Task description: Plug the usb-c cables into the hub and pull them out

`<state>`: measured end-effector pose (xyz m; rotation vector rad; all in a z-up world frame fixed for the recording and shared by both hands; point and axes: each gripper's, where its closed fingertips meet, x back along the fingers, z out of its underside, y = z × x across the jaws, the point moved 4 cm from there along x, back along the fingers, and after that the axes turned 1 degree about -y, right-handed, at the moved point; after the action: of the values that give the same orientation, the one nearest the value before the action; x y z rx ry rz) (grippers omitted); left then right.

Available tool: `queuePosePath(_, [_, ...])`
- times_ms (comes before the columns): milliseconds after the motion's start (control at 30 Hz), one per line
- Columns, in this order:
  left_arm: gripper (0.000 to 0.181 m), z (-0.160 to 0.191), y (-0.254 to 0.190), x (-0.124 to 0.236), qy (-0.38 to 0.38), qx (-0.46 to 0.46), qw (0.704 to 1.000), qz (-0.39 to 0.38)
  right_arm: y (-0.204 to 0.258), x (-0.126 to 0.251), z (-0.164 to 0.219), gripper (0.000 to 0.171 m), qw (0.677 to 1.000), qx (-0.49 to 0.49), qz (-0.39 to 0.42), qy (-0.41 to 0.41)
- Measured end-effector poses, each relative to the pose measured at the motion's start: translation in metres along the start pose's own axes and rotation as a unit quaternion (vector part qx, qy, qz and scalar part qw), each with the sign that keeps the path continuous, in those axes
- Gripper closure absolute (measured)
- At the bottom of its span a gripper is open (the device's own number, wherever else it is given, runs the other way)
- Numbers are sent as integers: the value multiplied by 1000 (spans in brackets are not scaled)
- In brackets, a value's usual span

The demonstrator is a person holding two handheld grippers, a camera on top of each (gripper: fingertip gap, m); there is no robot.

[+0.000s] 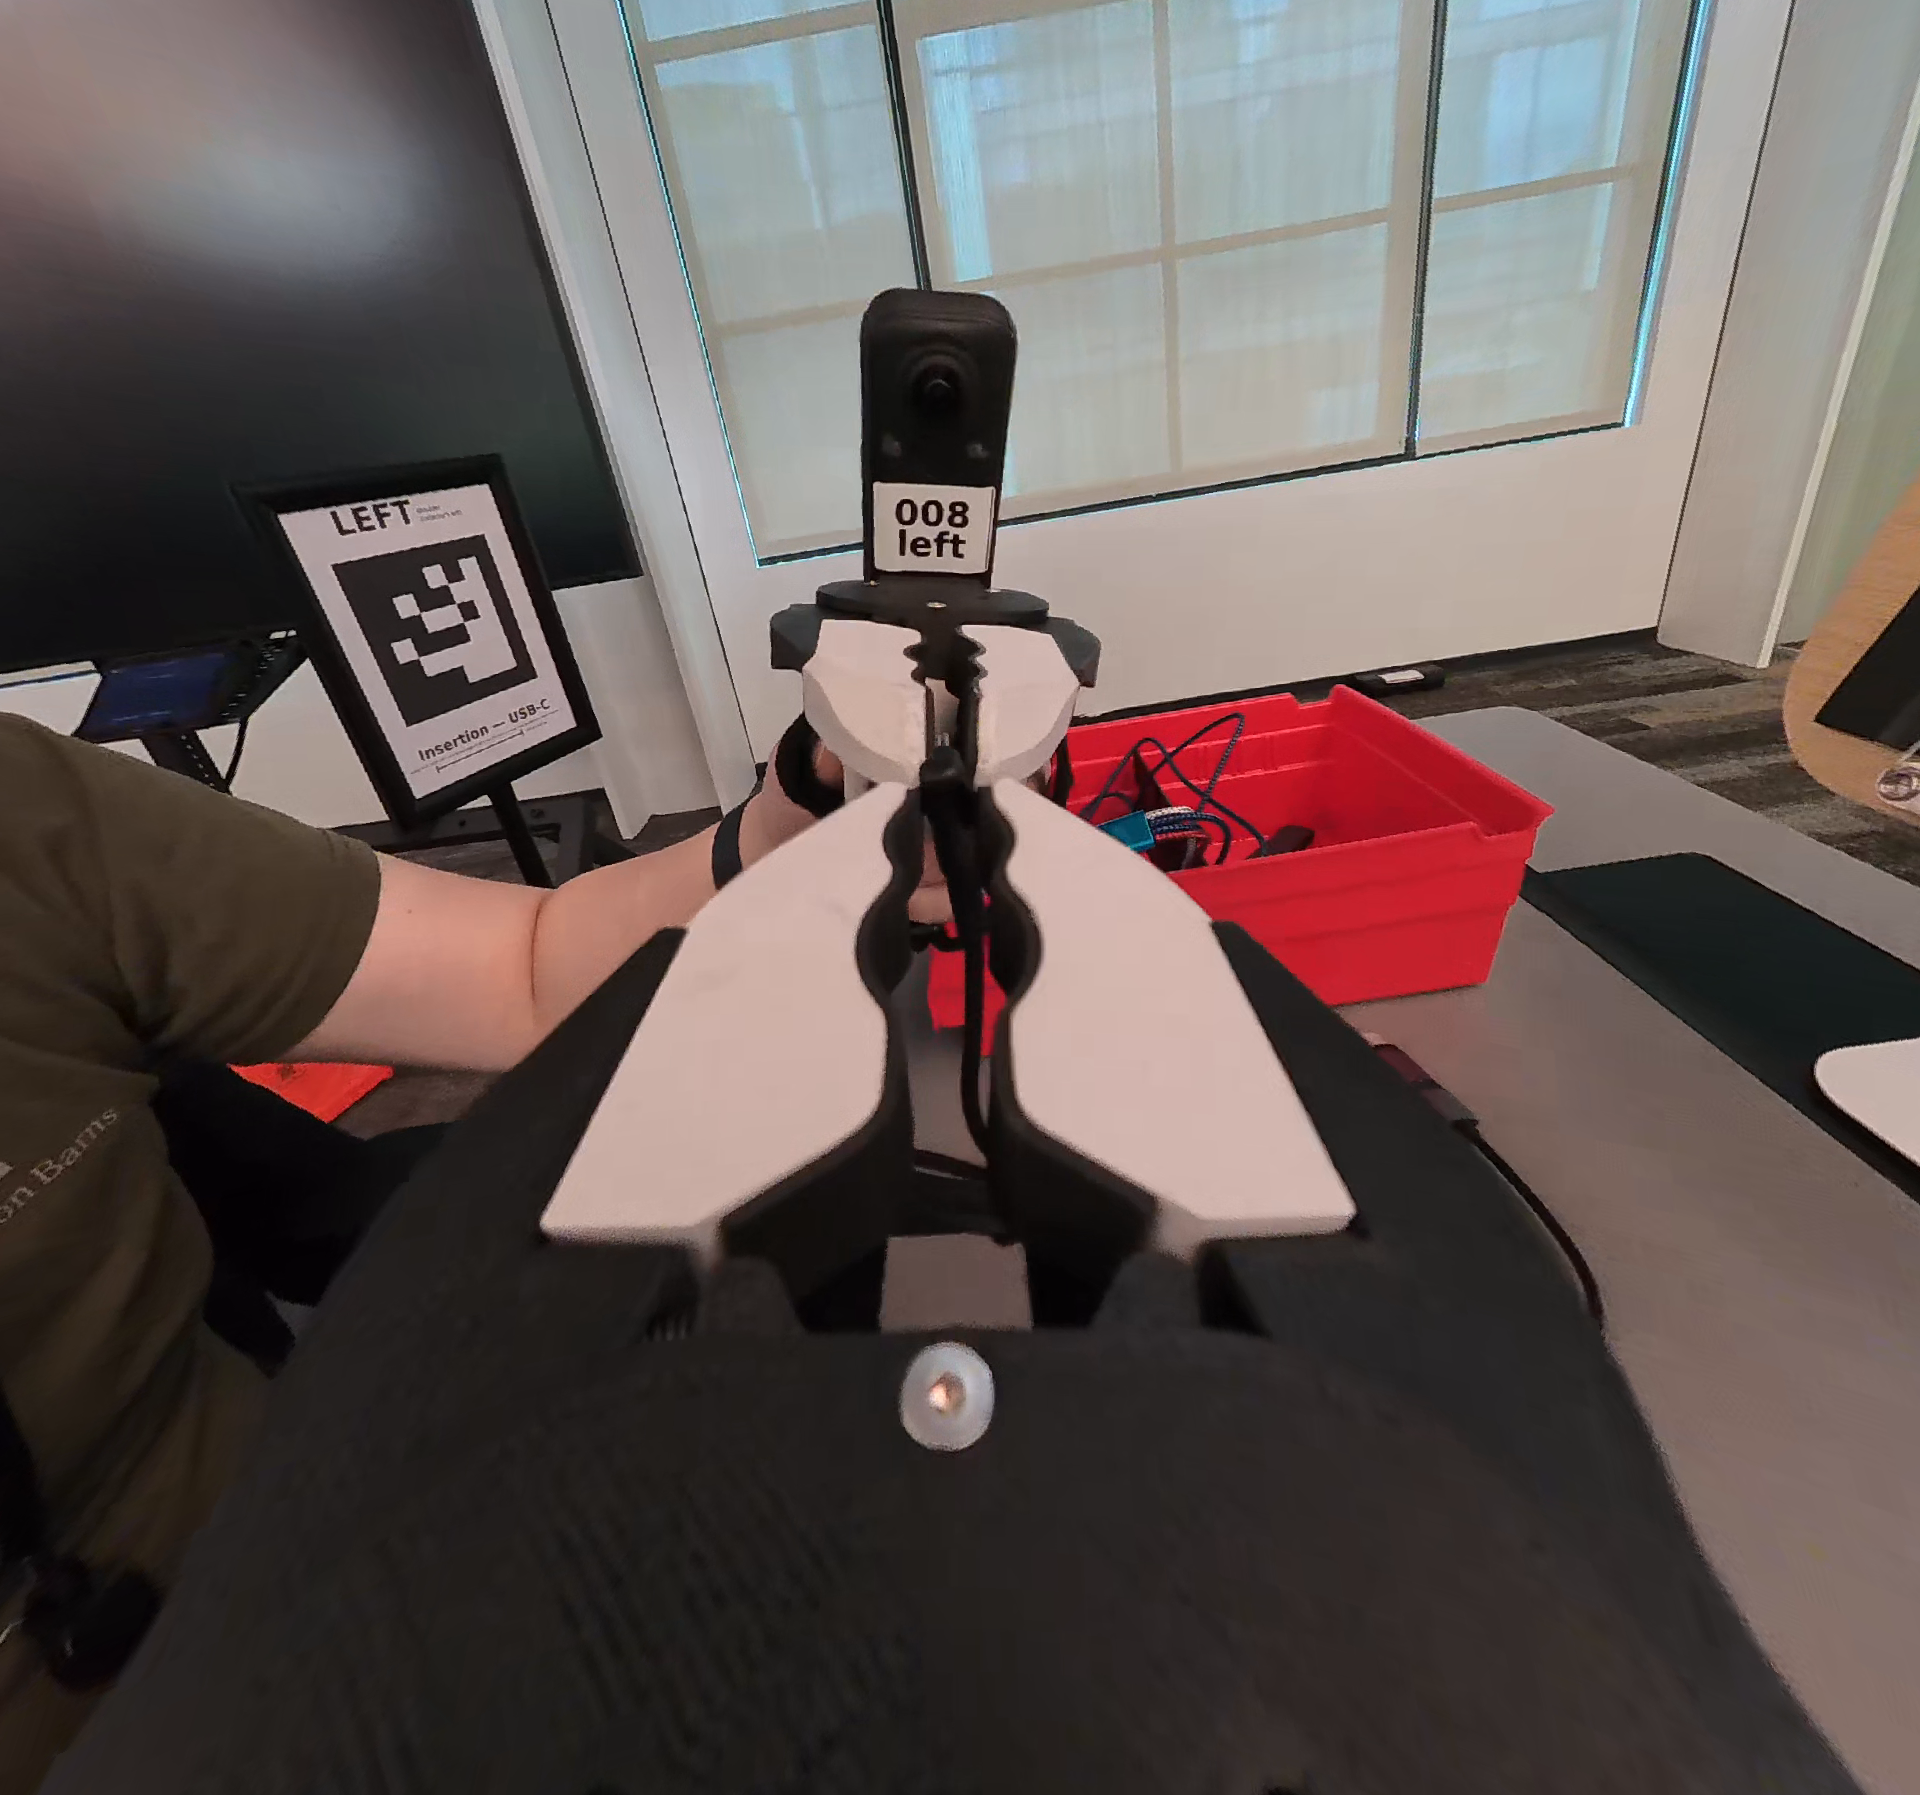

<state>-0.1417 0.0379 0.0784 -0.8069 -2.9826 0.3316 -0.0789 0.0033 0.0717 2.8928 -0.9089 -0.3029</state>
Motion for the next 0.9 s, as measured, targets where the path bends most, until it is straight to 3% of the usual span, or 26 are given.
queuePosePath(267, [175,0,0,0,12,5,1000,-3,2,1,-1,163,999,36,10,29])
queuePosePath(333, [147,1,9,4,38,22,998,-48,3,6,-5,163,998,47,14,42])
queuePosePath(367, [141,5,18,9,65,35,994,-87,2,11,-9,163,998,50,19,46])
queuePosePath(467, [138,38,51,23,203,52,951,-229,0,27,-20,163,997,49,26,58])
queuePosePath(567, [147,76,71,24,304,70,903,-297,0,43,-33,163,996,60,40,51])
queuePosePath(767, [139,142,93,10,406,170,847,-297,8,69,-59,163,993,94,65,35])
queuePosePath(900, [139,160,111,3,435,210,817,-316,15,82,-72,162,992,104,67,16])
